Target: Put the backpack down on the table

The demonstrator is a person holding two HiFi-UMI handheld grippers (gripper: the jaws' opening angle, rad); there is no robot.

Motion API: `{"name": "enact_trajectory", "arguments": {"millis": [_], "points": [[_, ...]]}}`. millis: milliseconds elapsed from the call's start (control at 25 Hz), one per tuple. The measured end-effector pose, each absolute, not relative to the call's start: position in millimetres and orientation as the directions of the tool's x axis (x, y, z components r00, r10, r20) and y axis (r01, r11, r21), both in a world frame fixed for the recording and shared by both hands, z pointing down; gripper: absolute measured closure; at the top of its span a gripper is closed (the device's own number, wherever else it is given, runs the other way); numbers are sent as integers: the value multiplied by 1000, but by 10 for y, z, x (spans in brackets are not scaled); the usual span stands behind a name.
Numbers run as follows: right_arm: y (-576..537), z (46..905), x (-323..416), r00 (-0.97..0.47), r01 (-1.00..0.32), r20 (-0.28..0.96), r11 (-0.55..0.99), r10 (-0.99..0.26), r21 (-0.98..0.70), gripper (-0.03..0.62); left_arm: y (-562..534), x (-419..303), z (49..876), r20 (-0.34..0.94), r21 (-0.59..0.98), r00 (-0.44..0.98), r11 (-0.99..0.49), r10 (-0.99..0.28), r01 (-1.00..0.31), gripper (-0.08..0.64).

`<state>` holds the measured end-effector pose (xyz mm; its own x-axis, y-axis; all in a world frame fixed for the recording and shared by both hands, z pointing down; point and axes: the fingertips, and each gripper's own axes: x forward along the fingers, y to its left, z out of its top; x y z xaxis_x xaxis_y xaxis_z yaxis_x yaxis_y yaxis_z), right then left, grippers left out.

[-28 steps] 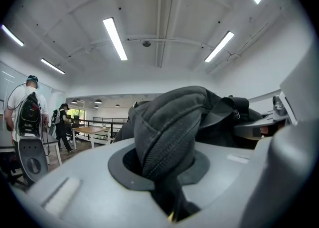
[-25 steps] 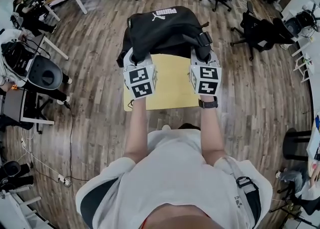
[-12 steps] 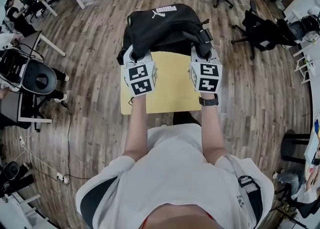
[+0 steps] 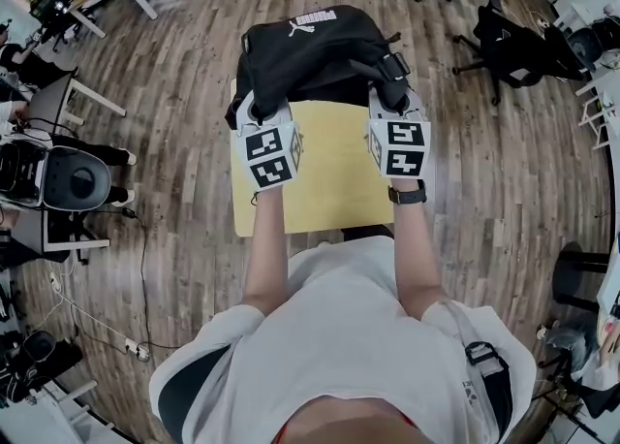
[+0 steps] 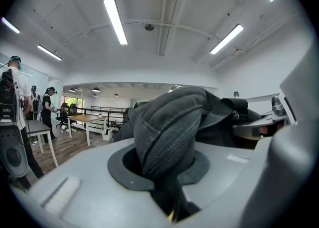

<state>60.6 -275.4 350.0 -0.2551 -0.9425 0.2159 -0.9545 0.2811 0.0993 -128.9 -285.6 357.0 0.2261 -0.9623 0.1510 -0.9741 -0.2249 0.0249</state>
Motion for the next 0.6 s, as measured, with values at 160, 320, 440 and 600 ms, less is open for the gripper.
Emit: {"name": "enact_trajectory", "arguments": {"millis": [160, 320, 440, 600], "points": [[-2878, 3671, 655, -253, -956, 249, 282, -935, 86, 546, -2980, -1241, 3738, 184, 28, 226, -225, -956, -974, 491], [-3003, 3883, 658, -260, -955, 288, 290, -922, 66, 546, -3096, -1242, 3949, 223, 31, 219, -217, -950, -976, 491], [-3099, 4057, 680, -263, -955, 316, 293, -911, 52, 545, -3187, -1221, 4120, 253, 35, 217, -215, -943, -976, 490], [-3180, 4261, 693, -266, -954, 349, 297, -899, 40, 545, -3267, -1210, 4331, 291, 43, 217, -214, -932, -976, 491]]}}
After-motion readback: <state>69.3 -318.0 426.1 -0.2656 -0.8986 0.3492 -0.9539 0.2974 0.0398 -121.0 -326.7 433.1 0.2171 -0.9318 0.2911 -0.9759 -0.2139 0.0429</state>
